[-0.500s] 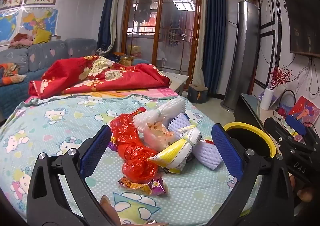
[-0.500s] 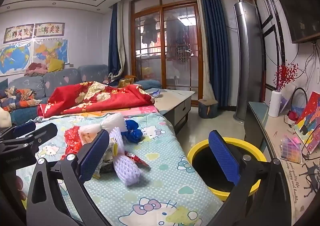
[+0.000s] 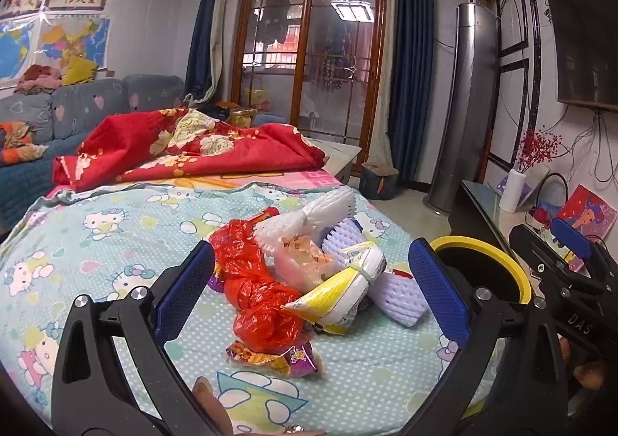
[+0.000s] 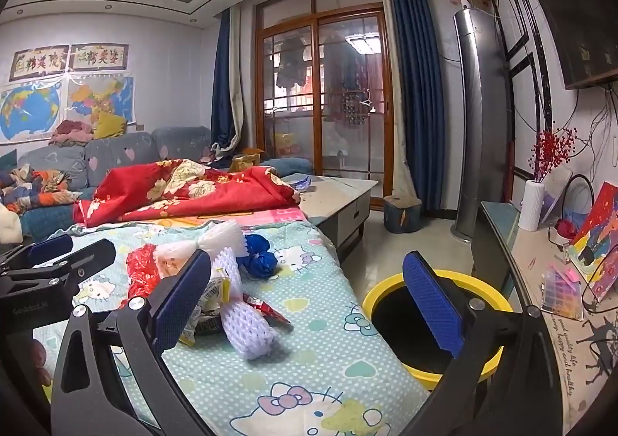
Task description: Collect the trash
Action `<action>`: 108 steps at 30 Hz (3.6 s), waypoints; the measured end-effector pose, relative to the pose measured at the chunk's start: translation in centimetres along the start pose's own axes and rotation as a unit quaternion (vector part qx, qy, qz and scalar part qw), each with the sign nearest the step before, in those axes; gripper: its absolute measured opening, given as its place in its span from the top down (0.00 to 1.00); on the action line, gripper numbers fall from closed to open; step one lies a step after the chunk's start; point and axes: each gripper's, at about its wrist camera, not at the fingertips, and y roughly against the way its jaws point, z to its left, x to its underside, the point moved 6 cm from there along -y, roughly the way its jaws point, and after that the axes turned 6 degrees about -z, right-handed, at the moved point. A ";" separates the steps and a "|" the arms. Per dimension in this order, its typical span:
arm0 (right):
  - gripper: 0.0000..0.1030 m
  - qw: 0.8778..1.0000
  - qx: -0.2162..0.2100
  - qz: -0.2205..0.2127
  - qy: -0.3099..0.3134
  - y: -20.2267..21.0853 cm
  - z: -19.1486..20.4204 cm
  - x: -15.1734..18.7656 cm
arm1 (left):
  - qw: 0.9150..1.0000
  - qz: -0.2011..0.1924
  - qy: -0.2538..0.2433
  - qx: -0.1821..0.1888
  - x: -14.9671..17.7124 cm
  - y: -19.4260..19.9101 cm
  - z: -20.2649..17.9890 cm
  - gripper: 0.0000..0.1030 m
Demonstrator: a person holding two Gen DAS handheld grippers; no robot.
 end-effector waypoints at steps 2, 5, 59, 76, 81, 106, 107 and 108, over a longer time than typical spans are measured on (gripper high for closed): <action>0.06 1.000 0.001 -0.004 0.001 0.2 0.1 -0.1 | 1.000 0.000 0.005 0.004 -0.1 -0.1 1.2 0.10; 0.06 1.000 0.001 -0.005 0.001 0.3 0.2 -0.2 | 1.000 0.000 0.005 0.006 -0.2 -0.2 1.3 0.10; 0.06 1.000 0.003 -0.006 -0.006 0.4 -0.4 -0.4 | 1.000 0.010 -0.006 0.029 0.2 -0.6 0.5 0.10; 0.06 0.997 -0.069 0.039 0.025 -2.4 4.0 -0.2 | 0.999 0.031 0.037 -0.015 -0.7 -2.7 5.9 0.10; 0.06 0.993 -0.096 0.059 0.029 -3.5 6.3 0.0 | 0.998 0.032 0.049 -0.035 -1.4 -3.3 8.4 0.10; 0.31 0.960 -0.100 0.253 -0.063 -11.6 8.7 4.5 | 0.979 0.163 0.122 0.007 1.8 -11.1 14.8 0.24; 0.35 0.958 -0.098 0.258 -0.072 -11.8 8.6 4.7 | 0.978 0.166 0.121 0.017 1.9 -11.4 14.5 0.28; 0.38 0.956 -0.097 0.265 -0.080 -12.0 8.6 5.0 | 0.977 0.171 0.121 0.027 2.0 -11.8 14.4 0.28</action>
